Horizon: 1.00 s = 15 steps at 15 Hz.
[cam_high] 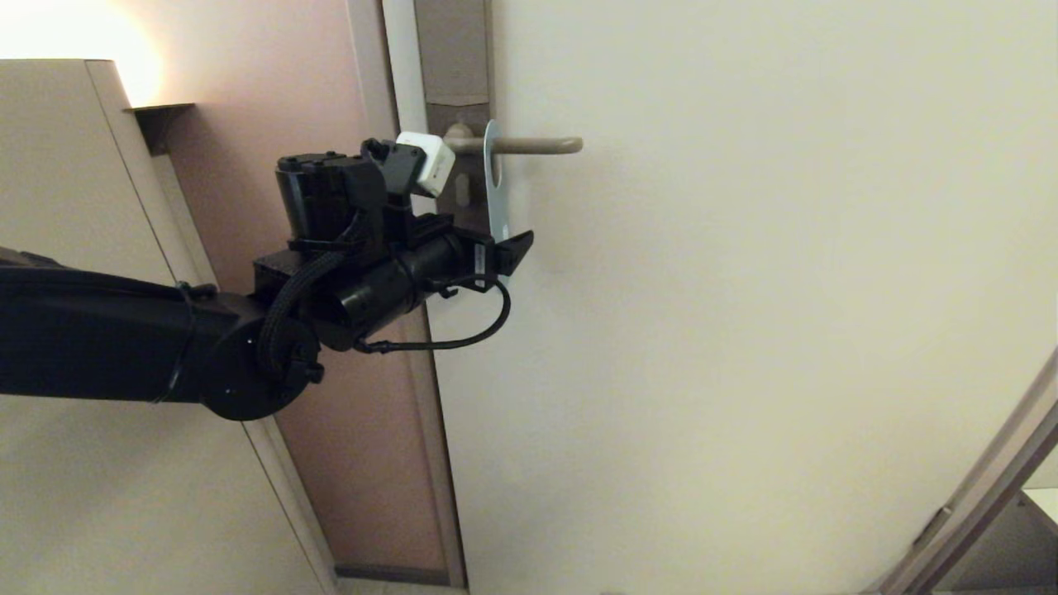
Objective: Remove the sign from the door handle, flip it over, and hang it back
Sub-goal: Take down the sign
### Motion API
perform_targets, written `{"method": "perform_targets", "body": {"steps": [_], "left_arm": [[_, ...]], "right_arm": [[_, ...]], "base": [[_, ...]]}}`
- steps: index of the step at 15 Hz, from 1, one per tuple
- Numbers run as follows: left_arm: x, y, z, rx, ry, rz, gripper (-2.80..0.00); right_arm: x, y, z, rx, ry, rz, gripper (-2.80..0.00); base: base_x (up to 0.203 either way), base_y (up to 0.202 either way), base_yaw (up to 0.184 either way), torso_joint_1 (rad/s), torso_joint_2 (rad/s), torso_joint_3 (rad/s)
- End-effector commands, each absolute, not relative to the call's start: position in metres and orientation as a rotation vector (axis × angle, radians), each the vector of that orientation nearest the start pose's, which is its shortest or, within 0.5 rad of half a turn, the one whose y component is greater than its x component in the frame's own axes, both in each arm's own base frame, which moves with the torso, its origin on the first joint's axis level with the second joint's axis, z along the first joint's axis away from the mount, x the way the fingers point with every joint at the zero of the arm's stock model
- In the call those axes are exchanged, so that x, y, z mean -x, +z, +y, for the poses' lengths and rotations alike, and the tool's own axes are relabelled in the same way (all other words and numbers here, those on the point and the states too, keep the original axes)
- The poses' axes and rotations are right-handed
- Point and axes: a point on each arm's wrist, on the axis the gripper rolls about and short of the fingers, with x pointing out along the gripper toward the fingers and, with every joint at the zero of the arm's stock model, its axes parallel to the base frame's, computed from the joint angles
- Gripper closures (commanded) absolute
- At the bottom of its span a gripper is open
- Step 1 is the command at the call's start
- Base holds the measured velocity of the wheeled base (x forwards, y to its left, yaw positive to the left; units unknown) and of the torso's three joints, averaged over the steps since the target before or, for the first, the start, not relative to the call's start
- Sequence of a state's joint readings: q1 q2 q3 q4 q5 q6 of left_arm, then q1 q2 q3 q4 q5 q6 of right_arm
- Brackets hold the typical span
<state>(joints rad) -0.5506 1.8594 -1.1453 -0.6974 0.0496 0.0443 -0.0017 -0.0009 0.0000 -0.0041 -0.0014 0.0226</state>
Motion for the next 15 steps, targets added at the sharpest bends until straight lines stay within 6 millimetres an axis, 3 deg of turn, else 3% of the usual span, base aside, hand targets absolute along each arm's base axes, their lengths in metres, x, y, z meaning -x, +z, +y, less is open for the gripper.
{"method": "perform_targets", "body": {"steps": [1,2,15], "left_arm": [[-0.3165,0.2270,-0.1930,-0.050,-0.502,0.005,-2.80],[-0.3168,0.2266,-0.1932,-0.050,-0.502,0.005,0.00],[-0.3153,0.2342,-0.1963,-0.049,-0.511,-0.019,0.00]], "right_arm": [[0.0228,0.0760,0.0000,-0.023,-0.003,-0.005,0.00],[0.0228,0.0760,0.0000,-0.023,-0.003,-0.005,0.00],[0.0228,0.0760,0.0000,-0.023,-0.003,-0.005,0.00]], "base": [[0.000,0.000,0.000,0.000,0.00,0.000],[0.000,0.000,0.000,0.000,0.00,0.000],[0.000,0.000,0.000,0.000,0.00,0.000]]}}
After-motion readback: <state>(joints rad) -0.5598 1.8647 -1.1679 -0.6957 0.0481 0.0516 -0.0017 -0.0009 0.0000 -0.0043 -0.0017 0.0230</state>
